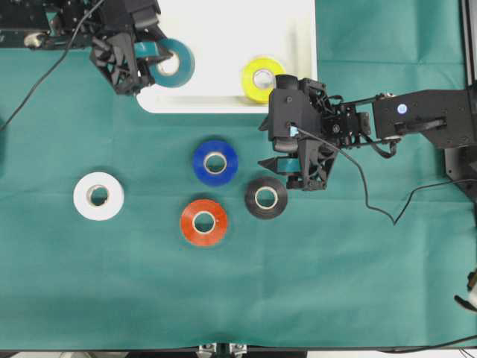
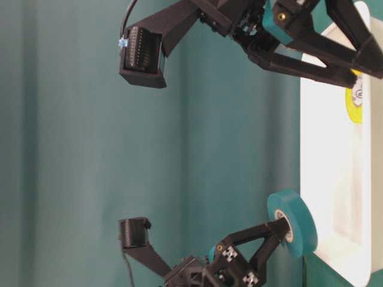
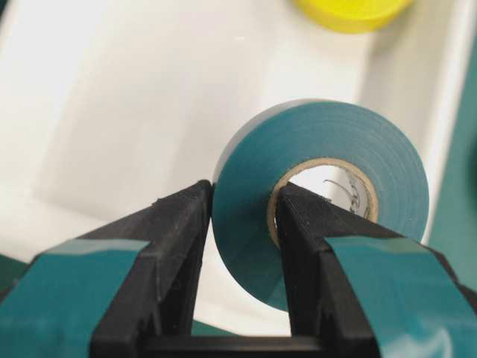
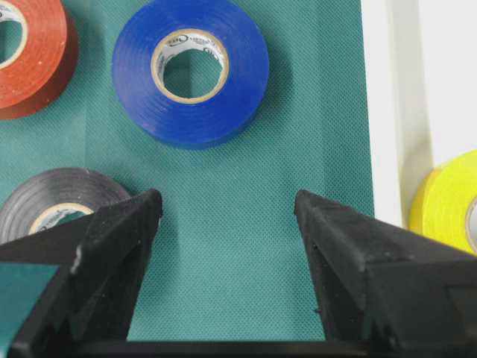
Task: Put the tape alternately from left to right into the white case.
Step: 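Lift the teal tape and place it in the tray's upper left, then open the left gripper and withdraw it back over the white tape, then move the right gripper over the blue tape roll and grasp it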
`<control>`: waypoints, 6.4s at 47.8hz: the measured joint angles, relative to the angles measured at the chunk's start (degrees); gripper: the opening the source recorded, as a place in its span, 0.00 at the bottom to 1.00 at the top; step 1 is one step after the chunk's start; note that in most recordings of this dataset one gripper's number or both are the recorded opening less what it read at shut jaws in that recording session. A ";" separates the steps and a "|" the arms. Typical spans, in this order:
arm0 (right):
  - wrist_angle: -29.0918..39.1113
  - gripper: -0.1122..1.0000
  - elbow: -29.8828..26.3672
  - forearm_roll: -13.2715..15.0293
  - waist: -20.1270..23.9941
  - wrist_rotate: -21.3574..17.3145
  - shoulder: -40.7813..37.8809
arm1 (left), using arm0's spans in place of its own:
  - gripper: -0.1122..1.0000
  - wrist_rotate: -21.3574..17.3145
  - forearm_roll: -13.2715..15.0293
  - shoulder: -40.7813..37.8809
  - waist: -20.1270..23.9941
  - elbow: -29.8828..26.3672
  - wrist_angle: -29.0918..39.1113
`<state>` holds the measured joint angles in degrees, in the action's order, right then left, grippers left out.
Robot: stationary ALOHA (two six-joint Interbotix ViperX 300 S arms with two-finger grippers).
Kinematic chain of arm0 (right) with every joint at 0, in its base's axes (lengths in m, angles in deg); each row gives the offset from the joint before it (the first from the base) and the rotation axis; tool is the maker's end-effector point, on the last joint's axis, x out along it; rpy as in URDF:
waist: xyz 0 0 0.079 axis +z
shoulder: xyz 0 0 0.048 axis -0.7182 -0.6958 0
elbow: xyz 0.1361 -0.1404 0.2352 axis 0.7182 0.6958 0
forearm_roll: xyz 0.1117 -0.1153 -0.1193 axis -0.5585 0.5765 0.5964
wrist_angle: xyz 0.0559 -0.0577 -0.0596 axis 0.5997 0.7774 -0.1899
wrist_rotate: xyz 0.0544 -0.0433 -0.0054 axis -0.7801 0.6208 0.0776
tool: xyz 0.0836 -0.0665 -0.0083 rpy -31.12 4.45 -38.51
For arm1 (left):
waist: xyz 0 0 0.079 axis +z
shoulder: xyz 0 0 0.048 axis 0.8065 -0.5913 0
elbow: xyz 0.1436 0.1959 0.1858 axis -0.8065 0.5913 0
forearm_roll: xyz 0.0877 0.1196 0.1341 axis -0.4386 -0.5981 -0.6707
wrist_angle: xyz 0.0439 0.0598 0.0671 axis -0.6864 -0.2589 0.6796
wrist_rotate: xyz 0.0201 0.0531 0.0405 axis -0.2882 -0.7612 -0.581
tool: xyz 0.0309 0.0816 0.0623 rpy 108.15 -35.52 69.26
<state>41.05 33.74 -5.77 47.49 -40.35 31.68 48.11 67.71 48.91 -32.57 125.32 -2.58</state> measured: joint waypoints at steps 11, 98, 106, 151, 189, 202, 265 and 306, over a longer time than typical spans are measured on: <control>0.00 0.78 0.00 0.00 0.00 0.00 0.00 | 0.06 -2.29 0.00 -2.55 4.13 0.00 -4.31; -0.18 0.78 0.26 0.00 0.00 0.00 0.00 | 1.00 -5.71 -0.09 -3.96 8.09 -0.09 -6.94; -0.18 0.78 0.26 0.00 0.00 0.00 0.00 | 1.00 -5.63 -0.09 -3.60 5.01 0.26 -6.86; -0.18 0.78 0.35 0.00 0.00 -0.09 0.00 | 1.00 1.85 0.26 4.83 -18.37 6.59 -4.04; -0.18 0.78 0.26 0.00 0.00 -0.09 0.00 | 1.00 5.19 0.26 4.83 -24.79 7.82 -3.96; -0.18 0.78 0.35 0.00 0.00 -0.09 0.00 | 1.00 5.19 0.26 4.83 -24.79 7.82 -4.04; -2.55 0.78 -1.41 0.09 0.26 -0.18 -2.64 | 0.94 5.10 0.18 4.83 -24.87 8.00 -3.96; 1.23 0.78 -8.09 12.57 5.71 1.58 -8.53 | 0.94 5.10 0.26 4.83 -24.87 8.00 -3.96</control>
<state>42.28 25.65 6.80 53.20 -38.77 23.15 53.20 67.98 53.75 -57.44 133.31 -6.53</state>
